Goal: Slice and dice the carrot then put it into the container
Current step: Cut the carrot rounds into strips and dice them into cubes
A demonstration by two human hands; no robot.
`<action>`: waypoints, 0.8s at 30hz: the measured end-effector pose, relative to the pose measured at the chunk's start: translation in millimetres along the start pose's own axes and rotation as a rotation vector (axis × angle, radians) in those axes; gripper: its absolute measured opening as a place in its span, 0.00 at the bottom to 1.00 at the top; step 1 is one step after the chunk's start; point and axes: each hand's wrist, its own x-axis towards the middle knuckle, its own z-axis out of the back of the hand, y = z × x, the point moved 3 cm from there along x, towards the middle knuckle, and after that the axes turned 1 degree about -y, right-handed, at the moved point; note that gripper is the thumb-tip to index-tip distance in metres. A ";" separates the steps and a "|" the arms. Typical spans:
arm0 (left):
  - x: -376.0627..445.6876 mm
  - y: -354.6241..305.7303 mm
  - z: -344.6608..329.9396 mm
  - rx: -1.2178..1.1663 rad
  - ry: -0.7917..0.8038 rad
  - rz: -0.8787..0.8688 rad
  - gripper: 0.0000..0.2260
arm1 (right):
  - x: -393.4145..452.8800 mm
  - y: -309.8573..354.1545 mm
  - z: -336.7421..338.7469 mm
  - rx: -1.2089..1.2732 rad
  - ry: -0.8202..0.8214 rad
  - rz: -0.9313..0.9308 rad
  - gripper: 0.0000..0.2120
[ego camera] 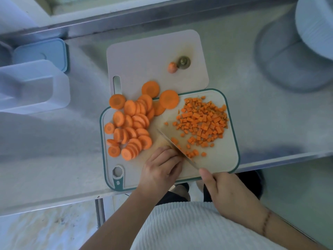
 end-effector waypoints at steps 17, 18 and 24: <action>-8.5 3.4 2.9 0.033 -0.022 0.057 0.01 | -16.1 -7.9 11.0 0.045 0.038 0.039 0.30; -8.6 3.5 2.6 0.029 -0.022 0.056 0.01 | -16.2 -9.2 10.0 0.035 0.038 0.035 0.30; -4.8 0.6 2.5 -0.013 -0.006 0.026 0.01 | -8.2 -3.8 1.5 0.018 0.060 0.020 0.30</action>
